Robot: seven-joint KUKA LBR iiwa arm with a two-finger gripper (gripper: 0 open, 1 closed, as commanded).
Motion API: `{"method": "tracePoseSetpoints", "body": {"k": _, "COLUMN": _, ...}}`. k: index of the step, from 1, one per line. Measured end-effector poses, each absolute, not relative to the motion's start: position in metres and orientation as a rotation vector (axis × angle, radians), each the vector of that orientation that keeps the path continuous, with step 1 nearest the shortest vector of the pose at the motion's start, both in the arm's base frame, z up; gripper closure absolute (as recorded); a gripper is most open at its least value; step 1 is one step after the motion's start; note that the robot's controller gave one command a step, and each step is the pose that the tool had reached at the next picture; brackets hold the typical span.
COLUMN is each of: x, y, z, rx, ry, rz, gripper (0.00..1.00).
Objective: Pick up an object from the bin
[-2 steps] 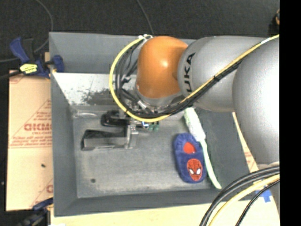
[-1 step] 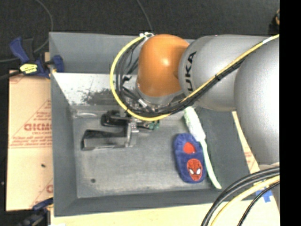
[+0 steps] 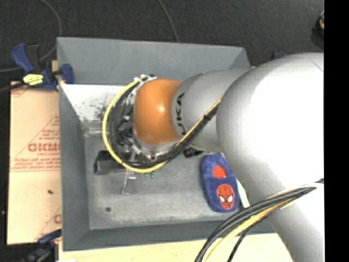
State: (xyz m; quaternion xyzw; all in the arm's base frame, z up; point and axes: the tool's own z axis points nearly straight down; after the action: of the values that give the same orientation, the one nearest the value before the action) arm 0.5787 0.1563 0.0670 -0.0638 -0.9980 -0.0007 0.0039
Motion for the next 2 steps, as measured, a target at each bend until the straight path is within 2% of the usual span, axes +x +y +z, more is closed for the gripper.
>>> {"method": "tracePoseSetpoints", "body": {"k": 1, "x": 0.5893, "y": 0.1503, "z": 0.0707, "rx": 0.024, "ry": -3.151, "rz": -0.003, "gripper": 0.00}}
{"method": "tracePoseSetpoints", "body": {"k": 2, "x": 0.5799, "y": 0.1557, "z": 0.0680, "rx": -0.197, "ry": -3.129, "rz": -0.005, "gripper": 0.00}}
